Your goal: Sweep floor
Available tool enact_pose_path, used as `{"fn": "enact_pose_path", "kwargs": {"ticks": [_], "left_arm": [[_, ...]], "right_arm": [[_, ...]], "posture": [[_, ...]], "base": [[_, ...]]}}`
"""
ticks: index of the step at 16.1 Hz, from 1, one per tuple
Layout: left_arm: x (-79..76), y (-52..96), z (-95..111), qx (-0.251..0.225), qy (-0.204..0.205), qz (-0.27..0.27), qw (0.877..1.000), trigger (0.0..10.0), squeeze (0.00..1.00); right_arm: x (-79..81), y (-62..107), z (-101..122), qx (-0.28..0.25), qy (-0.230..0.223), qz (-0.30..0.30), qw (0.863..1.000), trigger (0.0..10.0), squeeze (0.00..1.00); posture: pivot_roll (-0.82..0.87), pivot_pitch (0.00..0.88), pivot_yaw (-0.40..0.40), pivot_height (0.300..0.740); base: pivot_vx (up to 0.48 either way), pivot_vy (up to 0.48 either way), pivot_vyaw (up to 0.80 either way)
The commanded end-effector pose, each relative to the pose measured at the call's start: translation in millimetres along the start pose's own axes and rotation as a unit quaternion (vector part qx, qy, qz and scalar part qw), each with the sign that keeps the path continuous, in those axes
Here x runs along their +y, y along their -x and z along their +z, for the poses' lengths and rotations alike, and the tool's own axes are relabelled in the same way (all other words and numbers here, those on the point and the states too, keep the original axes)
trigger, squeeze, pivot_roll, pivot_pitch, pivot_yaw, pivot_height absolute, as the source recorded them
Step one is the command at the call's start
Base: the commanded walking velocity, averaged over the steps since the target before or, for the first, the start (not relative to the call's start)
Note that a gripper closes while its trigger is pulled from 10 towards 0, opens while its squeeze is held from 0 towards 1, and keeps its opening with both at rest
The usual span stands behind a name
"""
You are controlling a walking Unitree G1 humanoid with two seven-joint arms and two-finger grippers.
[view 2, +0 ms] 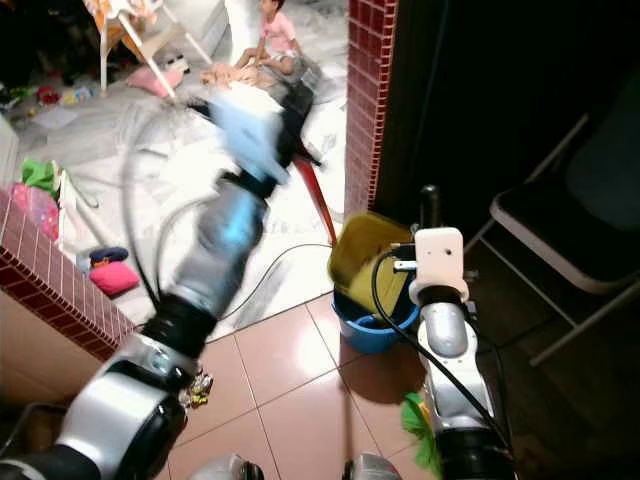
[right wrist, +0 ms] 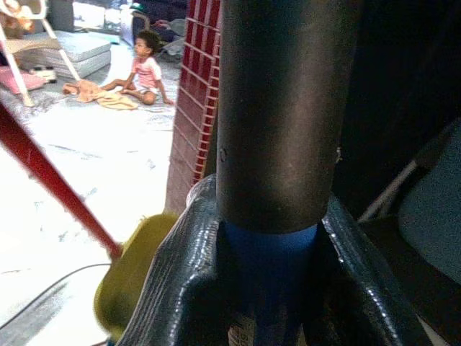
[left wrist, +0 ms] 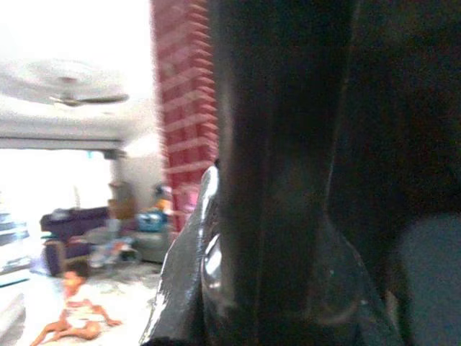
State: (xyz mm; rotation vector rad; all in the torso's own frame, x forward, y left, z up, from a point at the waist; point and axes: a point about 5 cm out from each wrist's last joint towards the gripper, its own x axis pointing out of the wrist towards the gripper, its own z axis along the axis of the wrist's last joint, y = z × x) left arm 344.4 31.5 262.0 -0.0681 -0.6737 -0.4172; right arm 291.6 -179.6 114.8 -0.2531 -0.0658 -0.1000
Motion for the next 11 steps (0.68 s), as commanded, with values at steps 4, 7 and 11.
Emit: {"fn": "enact_pose_path", "kwargs": {"ticks": [4,7,11], "left_arm": [[21.7,-29.8,71,-0.126,-0.002,0.037,0.991,10.0,0.0],[49.6,-27.7,86,-0.114,-0.032,0.068,0.991,10.0,0.0],[86.5,14.0,55,-0.017,-0.089,0.114,0.989,10.0,0.0]], "right_arm": [[9.8,-9.6,10,-0.027,-0.003,0.016,1.0,10.0,0.0],[14.6,-16.9,12,-0.032,-0.005,0.021,0.999,10.0,0.0],[18.2,-20.4,9,-0.028,-0.008,0.028,0.999,10.0,0.0]], "posture": [[-0.06,0.0,0.009,0.74],[-0.03,0.0,-0.001,0.74],[-0.01,0.0,-0.006,0.74]], "base": [[0.0,0.0,0.0],[0.0,0.0,0.0],[0.0,0.0,0.0]]}}
